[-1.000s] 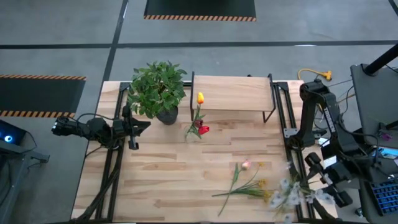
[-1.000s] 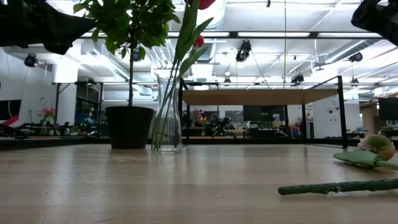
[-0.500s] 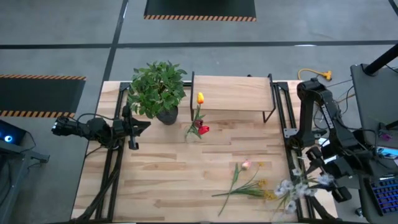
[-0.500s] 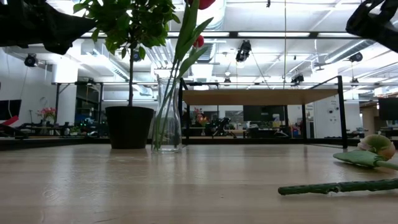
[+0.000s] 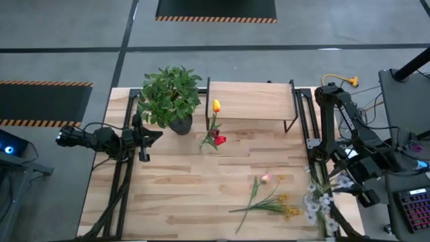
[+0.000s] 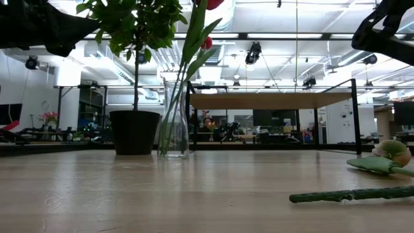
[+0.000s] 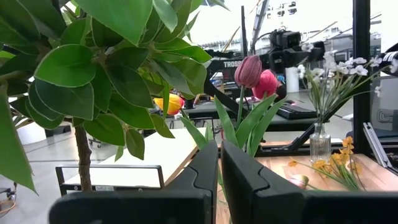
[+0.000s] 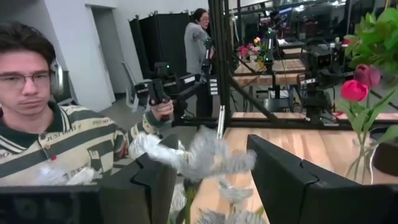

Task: Pick and place flowers into a vace then onto a shelf
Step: Move the bottom transparent vase from bottom to middle right of the table

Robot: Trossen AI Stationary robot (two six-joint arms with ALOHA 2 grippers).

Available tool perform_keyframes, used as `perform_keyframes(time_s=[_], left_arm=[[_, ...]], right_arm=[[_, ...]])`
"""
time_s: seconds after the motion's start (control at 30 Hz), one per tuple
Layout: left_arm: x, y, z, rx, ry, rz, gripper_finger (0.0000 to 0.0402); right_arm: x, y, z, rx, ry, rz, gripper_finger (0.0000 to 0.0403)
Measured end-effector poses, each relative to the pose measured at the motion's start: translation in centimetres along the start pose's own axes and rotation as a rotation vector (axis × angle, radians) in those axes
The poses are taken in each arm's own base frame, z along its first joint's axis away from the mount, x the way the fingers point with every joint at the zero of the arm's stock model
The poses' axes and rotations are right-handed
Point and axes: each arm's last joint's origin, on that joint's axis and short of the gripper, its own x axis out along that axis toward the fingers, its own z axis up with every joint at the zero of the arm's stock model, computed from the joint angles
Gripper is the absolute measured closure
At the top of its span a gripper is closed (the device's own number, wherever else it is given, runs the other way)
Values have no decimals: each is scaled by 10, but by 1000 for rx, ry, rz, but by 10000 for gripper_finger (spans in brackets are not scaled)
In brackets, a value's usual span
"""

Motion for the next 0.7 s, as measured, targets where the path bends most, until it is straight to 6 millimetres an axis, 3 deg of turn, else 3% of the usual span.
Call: perform_keyframes(time_s=[0.47, 0.7], left_arm=[[0, 0, 0, 0, 0, 0, 397], [0, 0, 0, 0, -1, 0, 397]], right_arm=[[-1, -6, 41, -39, -49, -6, 220], [-2, -26, 58, -5, -43, -58, 220]])
